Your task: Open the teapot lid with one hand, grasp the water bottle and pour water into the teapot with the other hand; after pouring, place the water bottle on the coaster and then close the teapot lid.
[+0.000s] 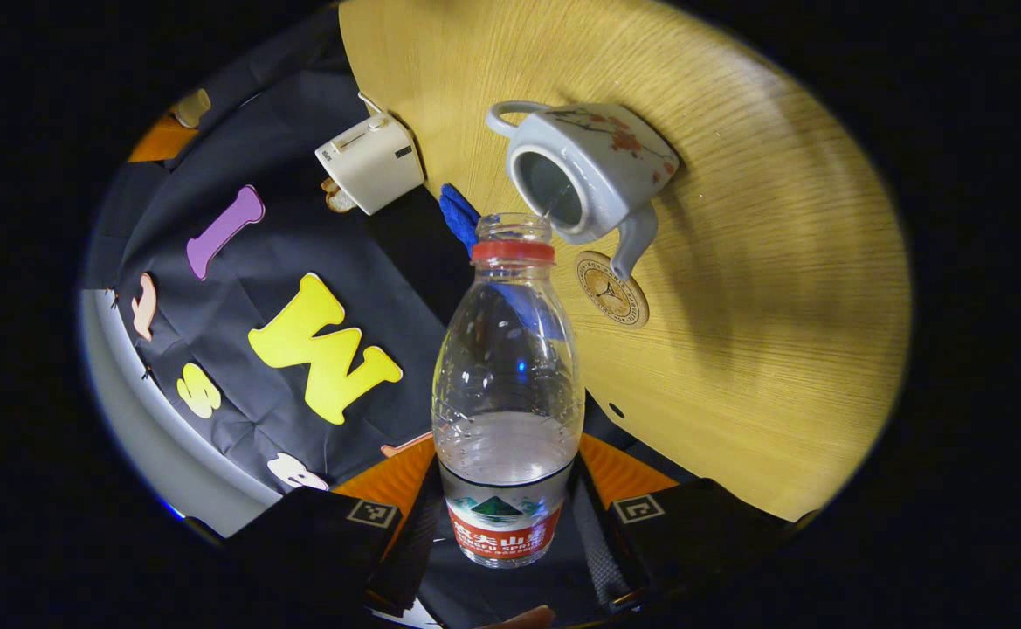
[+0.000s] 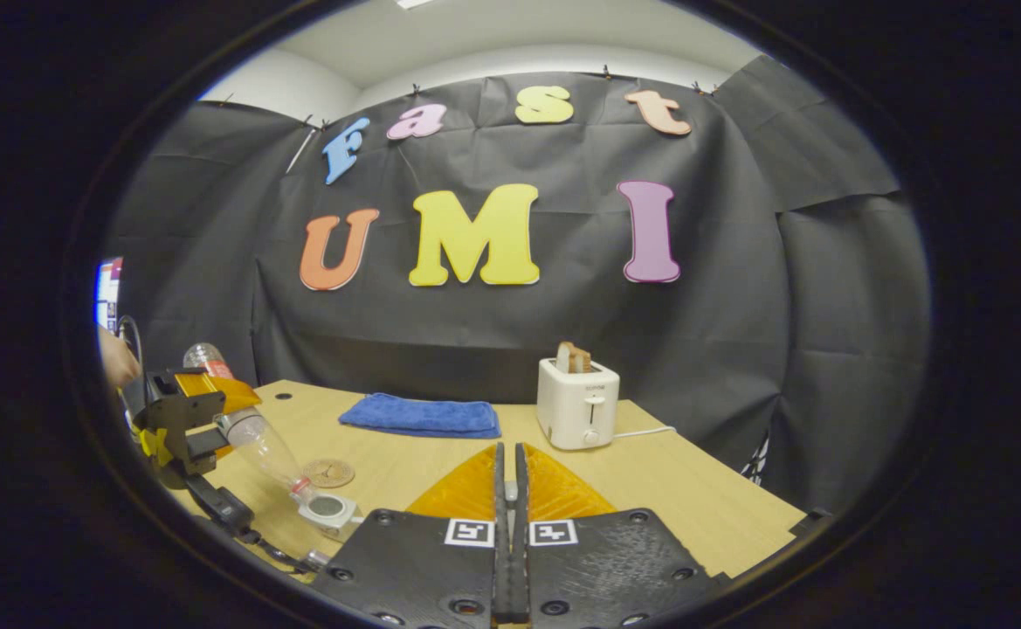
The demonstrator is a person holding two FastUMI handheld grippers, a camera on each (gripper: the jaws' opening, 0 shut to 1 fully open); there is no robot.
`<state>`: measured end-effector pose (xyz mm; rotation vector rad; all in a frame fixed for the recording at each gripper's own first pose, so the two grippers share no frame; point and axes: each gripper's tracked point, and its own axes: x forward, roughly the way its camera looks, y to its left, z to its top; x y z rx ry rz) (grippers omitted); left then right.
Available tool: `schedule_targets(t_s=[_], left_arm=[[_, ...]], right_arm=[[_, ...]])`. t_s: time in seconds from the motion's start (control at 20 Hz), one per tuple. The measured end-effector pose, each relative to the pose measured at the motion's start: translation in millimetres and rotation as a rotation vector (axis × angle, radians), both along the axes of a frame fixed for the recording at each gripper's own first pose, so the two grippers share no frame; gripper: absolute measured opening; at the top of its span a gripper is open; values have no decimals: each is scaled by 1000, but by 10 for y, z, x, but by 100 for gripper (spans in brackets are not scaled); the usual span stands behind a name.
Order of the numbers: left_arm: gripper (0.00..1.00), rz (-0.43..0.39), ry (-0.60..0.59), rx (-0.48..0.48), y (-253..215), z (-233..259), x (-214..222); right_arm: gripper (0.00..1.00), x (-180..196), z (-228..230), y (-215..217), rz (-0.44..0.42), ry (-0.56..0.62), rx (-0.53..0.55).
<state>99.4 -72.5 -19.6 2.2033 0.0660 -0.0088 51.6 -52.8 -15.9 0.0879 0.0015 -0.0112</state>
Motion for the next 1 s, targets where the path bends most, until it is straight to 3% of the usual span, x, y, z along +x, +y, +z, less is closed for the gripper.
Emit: schedule_targets(t_s=[0.1,0.15,0.35,0.7,0.85,1.0], left_arm=[[78,-3,-11,35,-46,56,-13],[74,-5,-14,53,-67,82,-14],[74,-3,-16,94,-117,124,-33],[75,-10,-19,105,-150,127,-44],[74,-24,-5,38,-110,59,-34],[74,-33,40,-130,9,-128,-18]], right_arm=[[0,-5,5,-4,-4,-2,-3],[0,-6,12,3,-1,-2,-3],[0,-17,18,14,2,-2,-3],[0,-22,28,2,-2,-8,-9],[0,-9,21,-17,-9,-6,-14],[0,-7,26,-24,-15,-11,-24]])
